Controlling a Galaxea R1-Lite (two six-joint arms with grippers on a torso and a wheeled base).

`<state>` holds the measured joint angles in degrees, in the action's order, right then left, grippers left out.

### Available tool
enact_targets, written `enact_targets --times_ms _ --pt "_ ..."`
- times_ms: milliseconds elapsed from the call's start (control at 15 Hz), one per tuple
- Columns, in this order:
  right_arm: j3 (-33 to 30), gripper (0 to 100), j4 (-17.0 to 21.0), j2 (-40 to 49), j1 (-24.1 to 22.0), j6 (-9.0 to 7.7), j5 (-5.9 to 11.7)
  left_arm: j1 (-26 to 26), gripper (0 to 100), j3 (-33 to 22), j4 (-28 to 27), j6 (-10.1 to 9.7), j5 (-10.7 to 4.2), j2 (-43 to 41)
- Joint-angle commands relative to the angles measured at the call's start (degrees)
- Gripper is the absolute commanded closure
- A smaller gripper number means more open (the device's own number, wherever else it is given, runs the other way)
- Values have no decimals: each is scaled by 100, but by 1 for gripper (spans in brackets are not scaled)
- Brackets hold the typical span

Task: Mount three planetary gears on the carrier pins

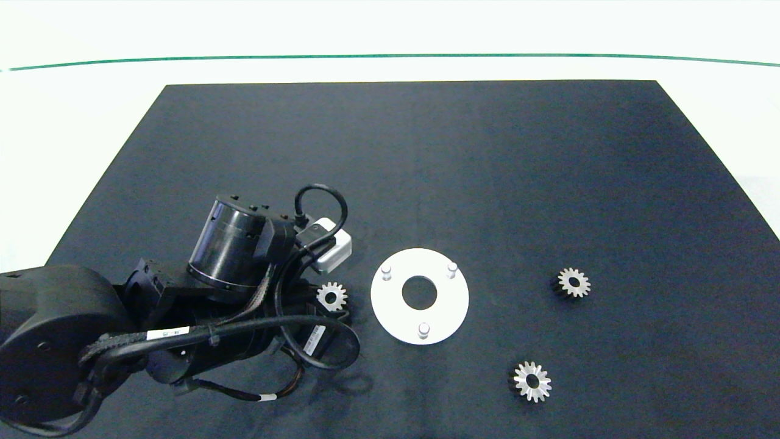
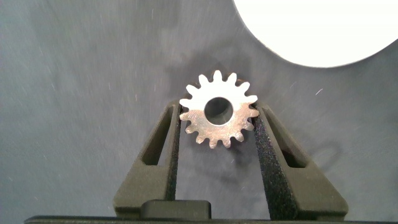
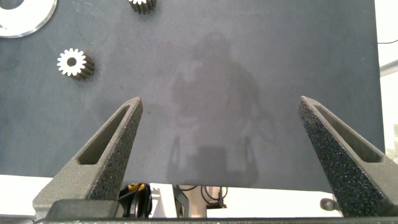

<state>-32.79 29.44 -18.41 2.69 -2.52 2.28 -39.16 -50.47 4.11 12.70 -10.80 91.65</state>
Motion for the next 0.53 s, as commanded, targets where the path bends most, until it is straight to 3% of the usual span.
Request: enact_targets --times_ms 67,533 --pt "1 0 18 -5 3 -3 1 -163 99 -508 -235 -31 -10 28" --pt "-17 0 18 -14 3 -11 1 -593 99 -1281 -437 -40 -159 380"
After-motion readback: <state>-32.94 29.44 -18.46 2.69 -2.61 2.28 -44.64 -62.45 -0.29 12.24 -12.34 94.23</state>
